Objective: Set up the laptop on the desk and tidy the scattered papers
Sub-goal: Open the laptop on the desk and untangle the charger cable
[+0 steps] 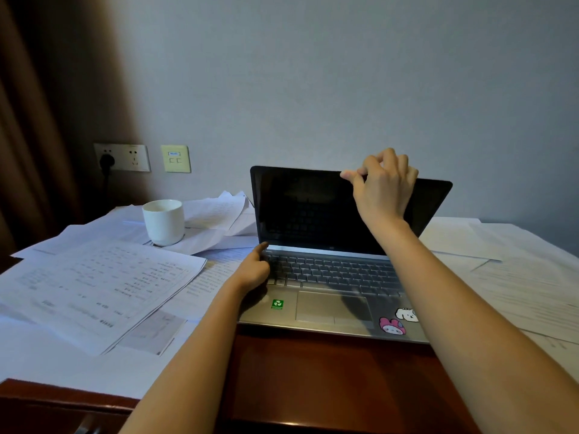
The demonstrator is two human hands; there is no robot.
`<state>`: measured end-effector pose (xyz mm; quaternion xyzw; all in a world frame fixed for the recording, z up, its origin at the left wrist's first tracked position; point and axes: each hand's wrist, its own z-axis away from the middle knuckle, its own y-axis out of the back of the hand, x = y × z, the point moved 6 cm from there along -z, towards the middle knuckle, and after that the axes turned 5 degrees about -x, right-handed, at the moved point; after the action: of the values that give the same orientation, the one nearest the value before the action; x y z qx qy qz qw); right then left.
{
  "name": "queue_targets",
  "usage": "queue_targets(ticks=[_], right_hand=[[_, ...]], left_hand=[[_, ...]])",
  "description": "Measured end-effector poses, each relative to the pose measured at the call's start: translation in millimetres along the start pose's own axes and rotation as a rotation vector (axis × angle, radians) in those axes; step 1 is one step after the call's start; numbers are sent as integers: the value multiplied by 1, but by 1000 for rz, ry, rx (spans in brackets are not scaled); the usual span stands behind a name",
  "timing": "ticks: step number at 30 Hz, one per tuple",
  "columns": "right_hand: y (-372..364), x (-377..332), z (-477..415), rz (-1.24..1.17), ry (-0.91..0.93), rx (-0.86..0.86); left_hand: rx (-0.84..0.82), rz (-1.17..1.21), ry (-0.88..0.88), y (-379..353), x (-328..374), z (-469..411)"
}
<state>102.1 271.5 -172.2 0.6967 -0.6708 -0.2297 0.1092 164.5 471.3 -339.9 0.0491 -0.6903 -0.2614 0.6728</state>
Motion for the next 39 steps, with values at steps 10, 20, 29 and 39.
queue_targets(ticks=[10,20,29,39], right_hand=[[-19,-3,-17,42,128,63],[-86,21,-20,277,35,-475],[-117,31,-36,197,-70,-835],[-121,41,-31,170,-117,-904]], left_hand=[[195,-130,14,-1,-12,-14],[226,-96,-3,1,-8,-7],[216,-100,12,1,-17,-13],[219,-116,51,-1,-20,-15]])
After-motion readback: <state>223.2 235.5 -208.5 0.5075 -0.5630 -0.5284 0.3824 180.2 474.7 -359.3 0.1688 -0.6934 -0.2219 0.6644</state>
